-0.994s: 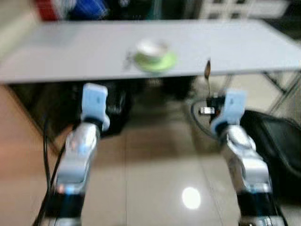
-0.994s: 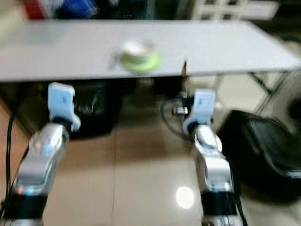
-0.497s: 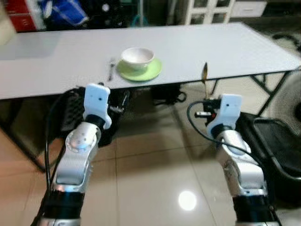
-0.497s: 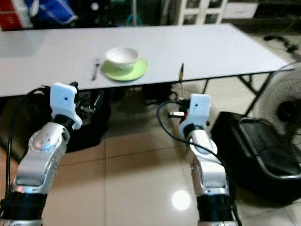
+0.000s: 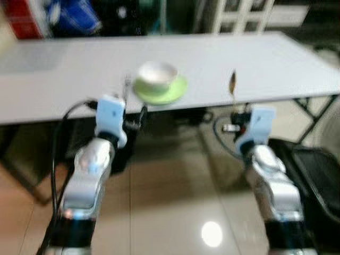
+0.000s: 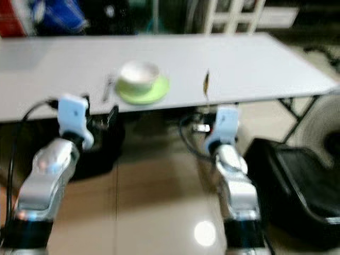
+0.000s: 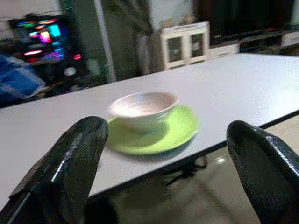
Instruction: Setting the table
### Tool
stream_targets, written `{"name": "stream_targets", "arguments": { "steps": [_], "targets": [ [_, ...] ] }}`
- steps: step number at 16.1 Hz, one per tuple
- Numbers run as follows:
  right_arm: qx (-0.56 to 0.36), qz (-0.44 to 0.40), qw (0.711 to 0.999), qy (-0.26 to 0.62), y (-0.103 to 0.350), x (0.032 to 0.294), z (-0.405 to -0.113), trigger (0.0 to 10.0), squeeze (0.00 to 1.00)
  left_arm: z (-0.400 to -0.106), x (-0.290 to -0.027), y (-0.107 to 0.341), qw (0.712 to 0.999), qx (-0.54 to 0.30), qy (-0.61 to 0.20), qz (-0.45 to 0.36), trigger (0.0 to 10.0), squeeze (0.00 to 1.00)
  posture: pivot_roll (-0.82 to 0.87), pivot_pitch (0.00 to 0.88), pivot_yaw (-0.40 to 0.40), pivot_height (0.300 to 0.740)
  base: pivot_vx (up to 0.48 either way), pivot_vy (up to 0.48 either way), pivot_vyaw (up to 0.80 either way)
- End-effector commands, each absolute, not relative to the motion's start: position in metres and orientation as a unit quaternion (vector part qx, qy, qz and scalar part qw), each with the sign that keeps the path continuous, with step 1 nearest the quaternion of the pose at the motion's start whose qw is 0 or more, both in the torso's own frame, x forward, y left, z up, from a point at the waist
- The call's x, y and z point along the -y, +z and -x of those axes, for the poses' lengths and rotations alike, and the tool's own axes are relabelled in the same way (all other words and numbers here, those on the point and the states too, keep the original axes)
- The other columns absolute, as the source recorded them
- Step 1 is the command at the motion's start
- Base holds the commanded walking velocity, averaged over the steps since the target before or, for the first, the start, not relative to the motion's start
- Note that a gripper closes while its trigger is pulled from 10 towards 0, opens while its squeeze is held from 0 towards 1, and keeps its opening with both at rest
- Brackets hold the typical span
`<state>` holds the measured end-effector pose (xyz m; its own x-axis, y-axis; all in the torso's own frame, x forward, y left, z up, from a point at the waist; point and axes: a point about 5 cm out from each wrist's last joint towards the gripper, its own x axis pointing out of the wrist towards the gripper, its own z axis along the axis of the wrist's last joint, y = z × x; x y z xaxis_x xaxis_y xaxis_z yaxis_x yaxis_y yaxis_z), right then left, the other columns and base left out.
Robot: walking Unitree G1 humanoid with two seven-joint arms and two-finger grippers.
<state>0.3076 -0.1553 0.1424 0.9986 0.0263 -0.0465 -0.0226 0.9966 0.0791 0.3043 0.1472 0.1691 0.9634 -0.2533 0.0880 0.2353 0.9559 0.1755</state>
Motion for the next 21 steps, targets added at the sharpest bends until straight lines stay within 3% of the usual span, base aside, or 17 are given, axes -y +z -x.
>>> {"name": "stream_targets", "arguments": {
  "steps": [1,17,21],
  "targets": [
    [-0.013,-0.037,0.999,-0.005,0.15,0.167,-0.309,10.0,0.0,-0.305,-0.136,0.173,0.985,0.063,-0.14,-0.081,10.0,0.0,0.06,0.0,-0.027,0.74,0.405,0.0,-0.48],
    [-0.012,-0.037,0.999,-0.005,0.151,0.167,-0.31,10.0,0.0,-0.304,-0.135,0.173,0.985,0.063,-0.141,-0.081,10.0,0.0,0.05,0.0,-0.018,0.74,0.405,0.0,-0.48],
    [-0.024,-0.017,0.999,0.046,0.144,0.155,-0.304,10.0,0.0,-0.291,-0.138,0.173,0.984,0.057,-0.149,-0.082,10.0,0.0,0.06,0.0,-0.016,0.74,0.292,0.0,0.0]
  ]
}}
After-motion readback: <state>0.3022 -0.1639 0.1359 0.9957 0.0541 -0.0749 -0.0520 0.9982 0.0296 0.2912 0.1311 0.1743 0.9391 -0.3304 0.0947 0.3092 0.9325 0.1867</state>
